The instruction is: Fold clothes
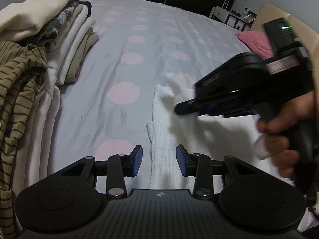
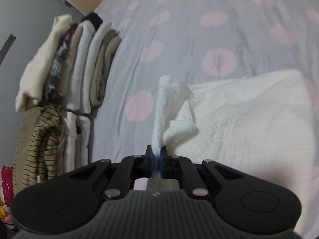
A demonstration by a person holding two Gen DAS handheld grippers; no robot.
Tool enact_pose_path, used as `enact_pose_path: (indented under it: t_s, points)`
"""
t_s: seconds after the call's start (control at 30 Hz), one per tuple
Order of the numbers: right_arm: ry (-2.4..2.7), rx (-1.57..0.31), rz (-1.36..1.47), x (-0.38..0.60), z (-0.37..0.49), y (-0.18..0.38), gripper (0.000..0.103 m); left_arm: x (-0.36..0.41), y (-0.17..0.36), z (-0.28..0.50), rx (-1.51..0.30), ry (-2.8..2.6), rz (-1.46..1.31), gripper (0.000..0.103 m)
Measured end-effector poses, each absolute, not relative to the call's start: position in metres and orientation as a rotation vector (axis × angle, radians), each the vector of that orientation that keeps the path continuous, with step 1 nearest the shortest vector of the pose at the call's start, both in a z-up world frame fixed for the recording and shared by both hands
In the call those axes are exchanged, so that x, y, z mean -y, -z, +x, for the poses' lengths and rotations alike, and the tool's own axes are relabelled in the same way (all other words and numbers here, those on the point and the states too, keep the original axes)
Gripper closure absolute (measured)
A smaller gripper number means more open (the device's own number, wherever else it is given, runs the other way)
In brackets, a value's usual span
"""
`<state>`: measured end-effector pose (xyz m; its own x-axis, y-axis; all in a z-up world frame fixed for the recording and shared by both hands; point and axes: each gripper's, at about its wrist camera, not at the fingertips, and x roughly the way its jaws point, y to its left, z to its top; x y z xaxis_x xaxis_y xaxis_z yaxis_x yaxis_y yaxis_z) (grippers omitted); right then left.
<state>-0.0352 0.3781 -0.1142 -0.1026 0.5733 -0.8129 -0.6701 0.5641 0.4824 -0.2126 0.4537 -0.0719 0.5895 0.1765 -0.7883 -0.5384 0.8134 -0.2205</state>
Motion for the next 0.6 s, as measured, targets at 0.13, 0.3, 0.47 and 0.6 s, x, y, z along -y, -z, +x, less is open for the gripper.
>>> enact_pose_path:
  t_s: [0.13, 0.3, 0.47, 0.6]
  points:
    - [-1.078, -1.31, -0.156, -0.391, -0.04, 0.133, 0.091, -0.451, 0.074, -0.212, -0.856, -0.419, -0.465, 0.068]
    - [-1.112, -1.304, -0.143, -0.387, -0.038, 0.133, 0.072, -0.445, 0.075, -0.216, -0.858, -0.386, -0.478, 0.068]
    - [-1.166, -1.229, -0.144, -0.353, -0.036, 0.102, 0.066, -0.432, 0.077, -0.223, -0.871, -0.32, -0.494, 0.067]
    - [-1.21, -1.146, -0.165, -0.306, -0.038, 0.08, 0.06, -0.414, 0.086, -0.228, -0.909, -0.28, -0.467, 0.067]
